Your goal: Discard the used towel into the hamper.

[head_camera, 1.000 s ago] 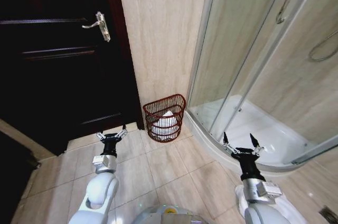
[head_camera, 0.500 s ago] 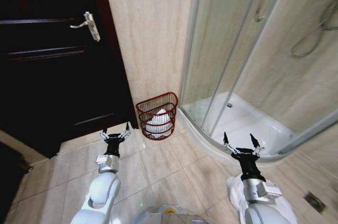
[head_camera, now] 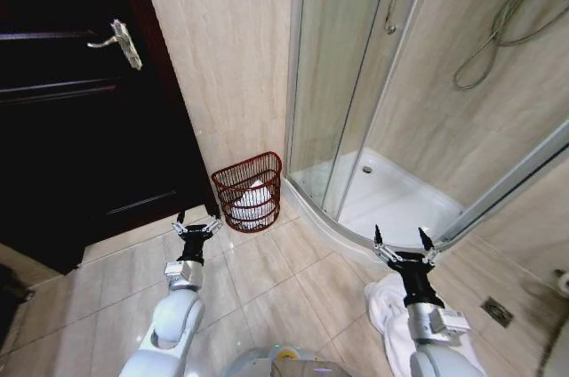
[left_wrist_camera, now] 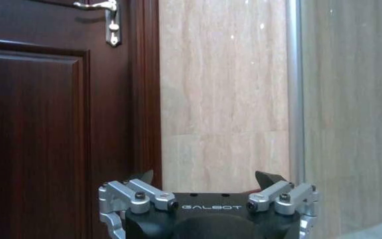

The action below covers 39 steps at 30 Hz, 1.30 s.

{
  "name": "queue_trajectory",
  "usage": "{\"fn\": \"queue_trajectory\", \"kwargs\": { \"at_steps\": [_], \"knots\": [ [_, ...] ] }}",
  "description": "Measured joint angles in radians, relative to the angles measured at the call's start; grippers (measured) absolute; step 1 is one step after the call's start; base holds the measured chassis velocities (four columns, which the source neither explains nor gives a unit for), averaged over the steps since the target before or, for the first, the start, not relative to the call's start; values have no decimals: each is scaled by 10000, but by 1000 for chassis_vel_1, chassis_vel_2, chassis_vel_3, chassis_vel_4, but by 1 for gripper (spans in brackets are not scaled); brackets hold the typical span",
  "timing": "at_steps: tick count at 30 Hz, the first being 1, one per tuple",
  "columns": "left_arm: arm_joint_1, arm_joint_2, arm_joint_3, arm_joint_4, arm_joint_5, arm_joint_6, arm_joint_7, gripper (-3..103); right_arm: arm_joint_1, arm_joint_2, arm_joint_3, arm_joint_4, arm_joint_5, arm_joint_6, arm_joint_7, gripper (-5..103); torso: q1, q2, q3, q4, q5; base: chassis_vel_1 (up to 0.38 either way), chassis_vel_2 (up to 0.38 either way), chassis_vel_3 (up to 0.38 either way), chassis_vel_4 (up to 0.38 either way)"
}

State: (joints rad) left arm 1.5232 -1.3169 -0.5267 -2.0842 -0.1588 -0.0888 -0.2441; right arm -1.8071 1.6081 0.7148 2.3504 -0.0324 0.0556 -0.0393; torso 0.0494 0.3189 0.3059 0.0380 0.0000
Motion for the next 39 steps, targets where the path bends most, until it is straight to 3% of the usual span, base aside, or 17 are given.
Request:
{"fn": "queue_trajectory", "kwargs": {
  "at_steps": [23, 39],
  "knots": [
    [115, -29, 45, -37, 221, 33, -13, 100, -83, 0, 39, -82, 29, 118, 111, 100, 1, 0, 0, -2, 1, -56, -150, 18, 114],
    [301, -71, 134, -51, 233, -336, -70, 100, -246, -1, 46, -195, 122, 553, 209, 100, 0, 0, 0, -3, 2, -114, -186, 117, 196]
  ]
}}
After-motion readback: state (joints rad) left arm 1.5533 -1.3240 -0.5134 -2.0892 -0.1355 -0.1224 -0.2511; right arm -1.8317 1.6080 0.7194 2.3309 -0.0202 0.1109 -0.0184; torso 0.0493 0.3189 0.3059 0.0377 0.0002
